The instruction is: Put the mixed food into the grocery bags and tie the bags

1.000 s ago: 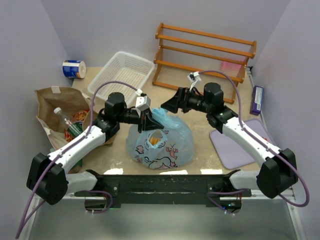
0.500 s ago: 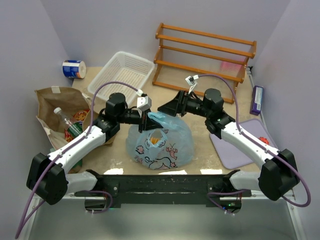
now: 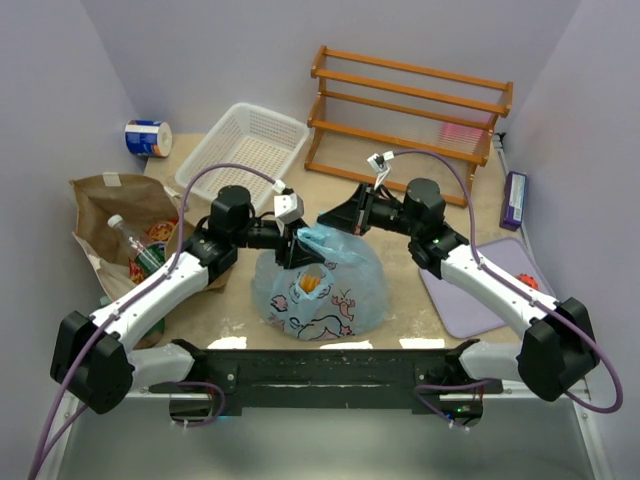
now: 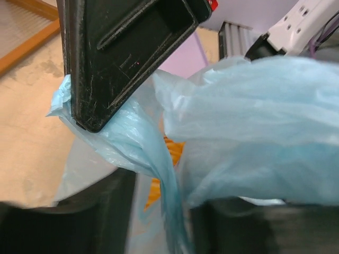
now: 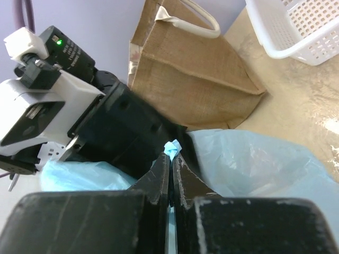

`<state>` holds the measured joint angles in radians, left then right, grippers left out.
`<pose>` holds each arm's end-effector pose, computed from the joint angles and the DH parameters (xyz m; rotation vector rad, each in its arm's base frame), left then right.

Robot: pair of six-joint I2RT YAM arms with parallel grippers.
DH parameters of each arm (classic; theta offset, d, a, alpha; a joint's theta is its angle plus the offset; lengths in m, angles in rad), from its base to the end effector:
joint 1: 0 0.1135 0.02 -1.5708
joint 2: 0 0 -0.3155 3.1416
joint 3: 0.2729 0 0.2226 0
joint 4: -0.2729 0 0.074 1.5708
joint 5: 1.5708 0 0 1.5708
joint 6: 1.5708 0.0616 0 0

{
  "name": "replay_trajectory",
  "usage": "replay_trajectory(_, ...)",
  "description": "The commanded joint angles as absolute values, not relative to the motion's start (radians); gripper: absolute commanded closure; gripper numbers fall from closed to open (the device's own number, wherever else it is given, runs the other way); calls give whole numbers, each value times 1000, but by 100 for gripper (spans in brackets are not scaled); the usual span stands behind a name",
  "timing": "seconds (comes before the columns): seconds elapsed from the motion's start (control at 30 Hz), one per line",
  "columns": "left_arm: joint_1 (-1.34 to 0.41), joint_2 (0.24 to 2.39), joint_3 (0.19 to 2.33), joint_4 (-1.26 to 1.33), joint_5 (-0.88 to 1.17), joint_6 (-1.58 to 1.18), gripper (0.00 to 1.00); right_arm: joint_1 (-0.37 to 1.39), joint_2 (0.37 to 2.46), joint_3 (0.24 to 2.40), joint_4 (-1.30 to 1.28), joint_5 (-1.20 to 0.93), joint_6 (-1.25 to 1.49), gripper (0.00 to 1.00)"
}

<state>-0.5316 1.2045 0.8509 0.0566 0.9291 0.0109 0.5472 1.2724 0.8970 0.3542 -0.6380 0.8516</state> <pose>0.1775 -0.1616 0.3577 1.1256 1.5560 -1.2148 0.2133 0.1729 0.3897 -0.2933 1.8112 1.5415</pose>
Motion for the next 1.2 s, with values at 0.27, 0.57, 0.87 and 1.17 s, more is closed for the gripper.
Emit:
replay_trajectory(0.27,-532,962,979,-273,729,170,0,551,1256,934,322,-601,819,100)
replay_trajectory(0.57,-532,937,1078,-172,767,175,0,549,1259,942,296,-606,793,100)
replay_trajectory(0.87,-535,1019,1082,32,926,68,0,549,1249,945,268,-601,772,100)
replay_trajectory(1.17,-535,1060,962,327,1051,-161,26,551,1256,973,247,-600,758,100)
